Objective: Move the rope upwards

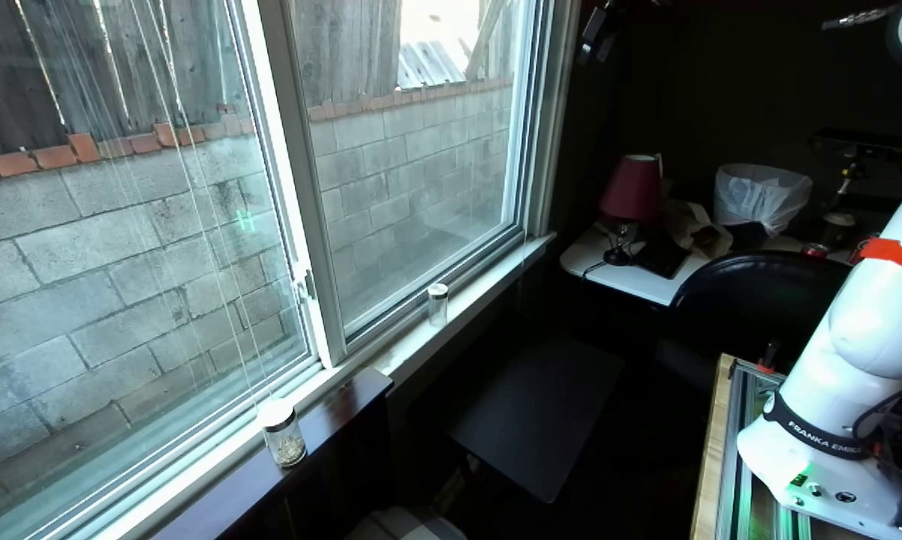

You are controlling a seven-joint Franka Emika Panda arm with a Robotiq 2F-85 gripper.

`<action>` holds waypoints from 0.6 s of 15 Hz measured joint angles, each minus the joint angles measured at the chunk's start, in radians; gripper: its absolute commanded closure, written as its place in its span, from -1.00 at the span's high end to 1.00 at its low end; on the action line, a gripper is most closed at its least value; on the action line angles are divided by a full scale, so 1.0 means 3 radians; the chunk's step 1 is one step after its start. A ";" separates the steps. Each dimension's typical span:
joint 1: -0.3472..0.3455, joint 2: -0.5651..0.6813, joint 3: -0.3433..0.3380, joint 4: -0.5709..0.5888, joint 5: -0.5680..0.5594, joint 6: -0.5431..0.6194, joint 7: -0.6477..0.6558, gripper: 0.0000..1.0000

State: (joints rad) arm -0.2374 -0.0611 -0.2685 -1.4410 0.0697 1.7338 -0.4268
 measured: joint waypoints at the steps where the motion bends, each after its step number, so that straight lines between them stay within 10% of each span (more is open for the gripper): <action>1: 0.0015 -0.0024 0.0022 -0.0069 0.0000 -0.0137 -0.0046 1.00; 9: 0.0148 -0.0094 0.0130 -0.0357 -0.0003 -0.1100 -0.0457 1.00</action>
